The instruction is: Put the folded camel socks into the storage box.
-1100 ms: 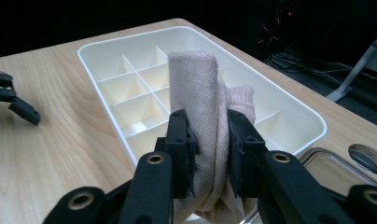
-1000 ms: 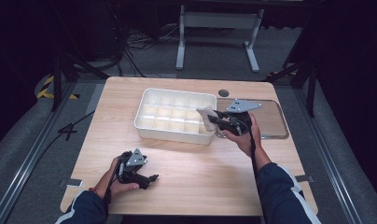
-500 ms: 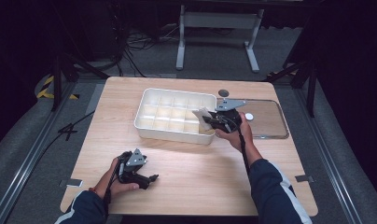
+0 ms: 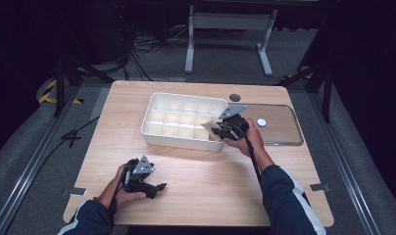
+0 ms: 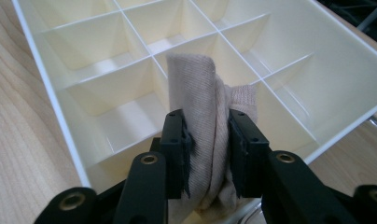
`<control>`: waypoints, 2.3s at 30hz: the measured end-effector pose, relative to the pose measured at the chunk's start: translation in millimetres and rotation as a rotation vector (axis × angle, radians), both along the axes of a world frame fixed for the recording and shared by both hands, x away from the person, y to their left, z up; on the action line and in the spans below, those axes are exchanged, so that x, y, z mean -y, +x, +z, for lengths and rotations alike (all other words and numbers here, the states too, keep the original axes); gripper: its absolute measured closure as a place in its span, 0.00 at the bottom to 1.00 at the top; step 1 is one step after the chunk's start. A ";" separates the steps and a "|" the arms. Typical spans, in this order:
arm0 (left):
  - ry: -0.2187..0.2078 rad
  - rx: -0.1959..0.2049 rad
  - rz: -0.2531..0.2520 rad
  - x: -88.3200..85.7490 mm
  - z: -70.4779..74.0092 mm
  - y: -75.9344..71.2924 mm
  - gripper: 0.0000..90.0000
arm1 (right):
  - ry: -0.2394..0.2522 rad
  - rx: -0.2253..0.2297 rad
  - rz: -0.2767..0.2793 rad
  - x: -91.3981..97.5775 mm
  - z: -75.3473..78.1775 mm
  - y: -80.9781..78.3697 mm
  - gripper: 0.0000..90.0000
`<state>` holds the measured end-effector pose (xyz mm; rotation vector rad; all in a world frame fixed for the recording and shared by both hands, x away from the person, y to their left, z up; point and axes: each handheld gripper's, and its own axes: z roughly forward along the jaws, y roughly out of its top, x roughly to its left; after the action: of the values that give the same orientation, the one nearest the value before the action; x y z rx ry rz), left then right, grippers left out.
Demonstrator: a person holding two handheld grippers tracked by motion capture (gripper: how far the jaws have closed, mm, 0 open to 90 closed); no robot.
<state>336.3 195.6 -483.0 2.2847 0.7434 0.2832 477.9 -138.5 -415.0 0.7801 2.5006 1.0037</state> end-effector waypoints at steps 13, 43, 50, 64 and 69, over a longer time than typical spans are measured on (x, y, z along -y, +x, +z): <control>-0.004 -0.001 0.003 0.2 -0.1 -0.2 0.16 | -0.162 -0.102 0.043 -13.5 11.2 7.1 0.78; 0.000 0.000 0.003 2.4 -0.1 -1.0 0.15 | -0.165 -0.266 0.078 -13.5 10.7 20.6 0.85; -0.004 -0.001 0.001 3.2 -0.1 -1.1 0.15 | -0.202 -0.306 0.085 -15.1 5.0 23.3 0.85; -0.003 0.000 0.000 3.7 -0.2 -1.0 0.15 | -0.320 -0.381 0.116 -28.6 -3.3 31.3 0.85; 0.001 0.000 -0.001 3.7 0.0 -0.9 0.15 | -0.330 -0.391 0.123 -29.8 -5.2 32.6 0.85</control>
<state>335.4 191.8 -482.9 2.2855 0.7425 0.2837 510.5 -108.8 -420.3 0.7843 2.9722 0.4808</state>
